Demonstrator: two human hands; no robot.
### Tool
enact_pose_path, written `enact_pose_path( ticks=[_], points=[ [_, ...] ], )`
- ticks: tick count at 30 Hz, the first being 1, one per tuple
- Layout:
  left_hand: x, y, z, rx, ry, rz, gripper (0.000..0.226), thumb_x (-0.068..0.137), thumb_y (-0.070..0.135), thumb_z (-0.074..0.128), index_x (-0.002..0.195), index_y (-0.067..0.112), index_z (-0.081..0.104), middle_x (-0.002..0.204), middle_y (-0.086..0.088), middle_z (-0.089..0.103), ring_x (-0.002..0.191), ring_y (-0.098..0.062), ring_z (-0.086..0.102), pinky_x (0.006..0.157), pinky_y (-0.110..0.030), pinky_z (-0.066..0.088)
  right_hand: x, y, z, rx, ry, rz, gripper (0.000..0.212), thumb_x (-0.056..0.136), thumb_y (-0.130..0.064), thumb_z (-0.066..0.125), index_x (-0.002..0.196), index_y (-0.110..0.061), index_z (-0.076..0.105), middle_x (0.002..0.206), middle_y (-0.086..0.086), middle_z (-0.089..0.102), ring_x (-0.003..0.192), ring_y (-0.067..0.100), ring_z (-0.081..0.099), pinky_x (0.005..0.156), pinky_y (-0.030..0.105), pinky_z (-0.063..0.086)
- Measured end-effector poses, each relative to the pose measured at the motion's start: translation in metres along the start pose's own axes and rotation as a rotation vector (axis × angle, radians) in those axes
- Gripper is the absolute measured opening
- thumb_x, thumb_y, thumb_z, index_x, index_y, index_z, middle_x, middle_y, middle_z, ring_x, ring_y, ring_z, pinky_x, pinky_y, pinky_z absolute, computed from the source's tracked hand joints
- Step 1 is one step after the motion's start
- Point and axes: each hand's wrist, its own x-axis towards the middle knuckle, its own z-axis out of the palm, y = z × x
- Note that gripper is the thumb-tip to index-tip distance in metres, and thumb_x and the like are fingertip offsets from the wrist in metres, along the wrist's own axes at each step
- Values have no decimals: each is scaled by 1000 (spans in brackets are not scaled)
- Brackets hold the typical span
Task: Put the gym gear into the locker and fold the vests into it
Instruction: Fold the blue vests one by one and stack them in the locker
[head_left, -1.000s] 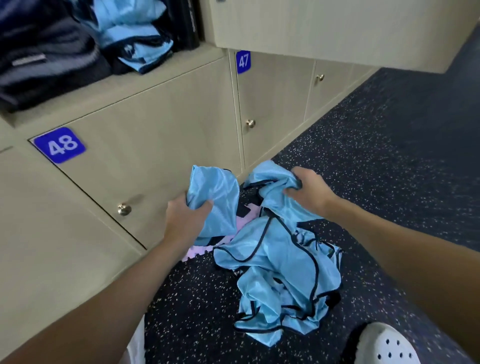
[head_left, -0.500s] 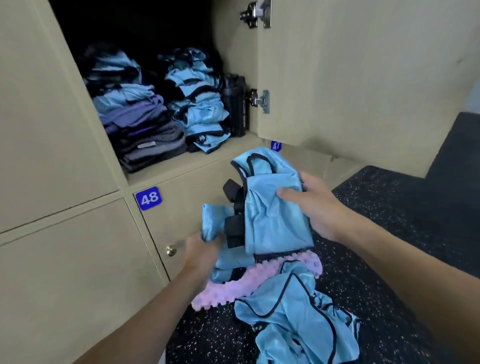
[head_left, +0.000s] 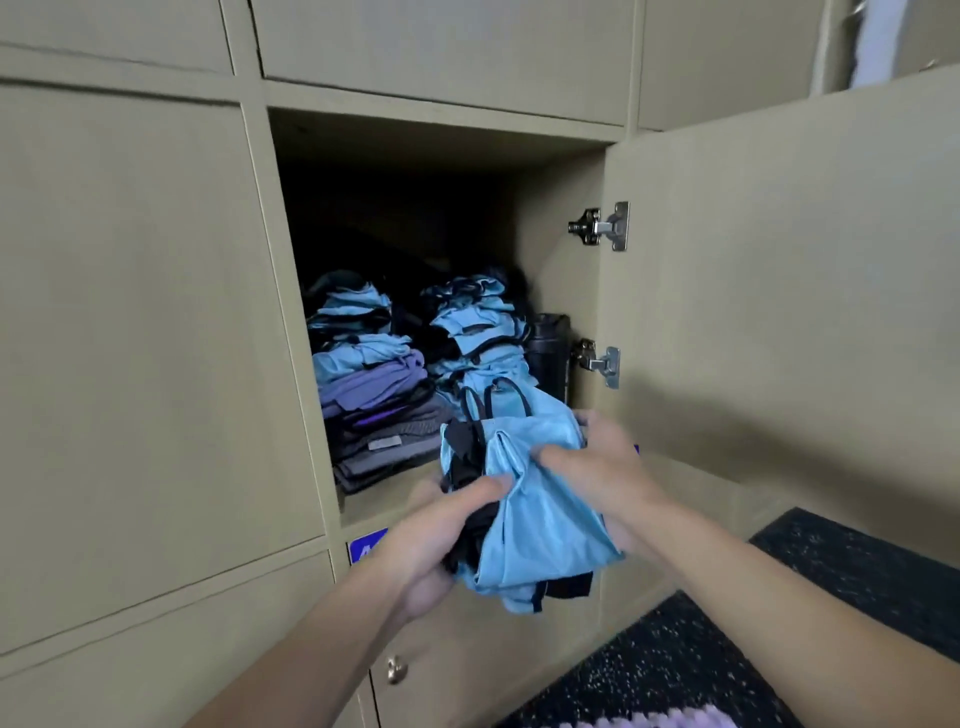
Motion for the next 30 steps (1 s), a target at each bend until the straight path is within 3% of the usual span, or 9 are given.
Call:
enact_pose_path(
  ticks=[4, 7, 11, 16, 19, 22, 26, 28, 30],
  points=[
    [27, 29, -2, -31, 56, 78, 37, 86, 7, 71, 122, 11, 64, 111, -14, 74, 101, -33, 71, 79, -44, 58, 25, -28, -7, -12, -89, -68, 48, 83, -26, 77, 123, -24, 50, 106, -5, 65, 86, 11, 68, 66, 28, 58],
    [49, 56, -2, -51, 24, 112, 36, 89, 12, 68, 125, 8, 64, 114, -15, 73, 104, -34, 70, 79, -42, 58, 45, -43, -16, 135, -260, 64, 71, 80, -42, 78, 136, -39, 34, 118, -6, 64, 97, 19, 70, 78, 38, 60],
    [78, 94, 5, -66, 15, 138, 38, 88, 16, 69, 125, 8, 64, 113, -15, 73, 101, -33, 72, 74, -40, 58, 81, -63, -15, 371, -364, 54, 67, 85, -24, 76, 139, -40, 40, 121, 0, 68, 102, 24, 71, 93, 49, 56],
    [115, 143, 14, -8, 216, 248, 30, 89, 18, 70, 115, 5, 67, 96, -13, 76, 78, -26, 75, 55, -32, 56, 134, -97, -2, 396, -269, -66, 68, 87, -12, 72, 141, -39, 41, 119, 2, 67, 93, 23, 73, 76, 40, 60],
    [148, 172, 7, -2, 327, 310, 51, 84, 22, 76, 127, 17, 50, 108, -9, 71, 87, -27, 73, 57, -35, 56, 168, -118, 8, 388, -279, -116, 67, 88, -12, 71, 141, -39, 40, 115, 3, 69, 88, 22, 74, 66, 34, 58],
    [184, 202, -2, -8, 376, 357, 61, 73, 25, 80, 127, 14, 53, 110, -14, 70, 84, -31, 74, 59, -39, 58, 208, -140, 23, 375, -269, -154, 66, 89, -12, 71, 142, -35, 38, 115, 5, 68, 90, 23, 73, 67, 34, 58],
    [238, 225, -15, -95, 403, 376, 48, 76, 27, 79, 118, 9, 65, 101, -13, 75, 82, -31, 74, 72, -47, 62, 271, -155, 51, 354, -215, -201, 72, 86, -12, 74, 145, -29, 35, 117, 8, 64, 94, 25, 69, 73, 35, 58],
    [257, 213, -22, -9, 520, 412, 59, 72, 36, 78, 124, 16, 61, 109, -7, 73, 92, -28, 72, 86, -46, 60, 296, -144, 66, 130, -142, -267, 71, 86, -15, 73, 145, -28, 36, 123, 11, 60, 103, 26, 64, 84, 36, 56],
    [267, 188, -30, 180, 638, 511, 64, 79, 34, 72, 138, 25, 48, 122, 1, 63, 107, -22, 63, 96, -39, 53, 310, -125, 78, -140, -66, -347, 63, 87, -19, 67, 144, -29, 39, 129, 10, 54, 114, 26, 57, 93, 33, 48]
  ],
)
